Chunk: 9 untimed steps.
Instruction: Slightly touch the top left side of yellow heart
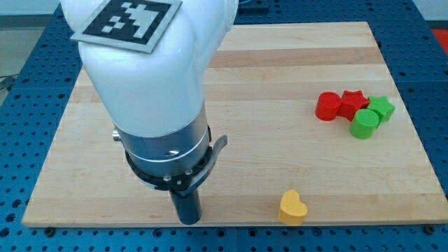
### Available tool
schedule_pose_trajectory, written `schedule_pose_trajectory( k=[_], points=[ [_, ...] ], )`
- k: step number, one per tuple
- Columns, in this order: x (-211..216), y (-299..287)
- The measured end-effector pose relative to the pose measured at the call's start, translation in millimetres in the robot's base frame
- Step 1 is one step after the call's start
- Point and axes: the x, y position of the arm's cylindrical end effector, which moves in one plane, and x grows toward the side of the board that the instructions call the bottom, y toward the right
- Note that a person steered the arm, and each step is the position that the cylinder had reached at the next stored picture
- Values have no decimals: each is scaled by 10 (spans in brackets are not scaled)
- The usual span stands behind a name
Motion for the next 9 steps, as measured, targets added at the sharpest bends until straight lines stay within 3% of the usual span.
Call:
schedule_pose_trajectory(
  k=[3,4,7,9],
  points=[
    [-3,347],
    [-108,766],
    [-311,1169],
    [-442,1174]
  ],
)
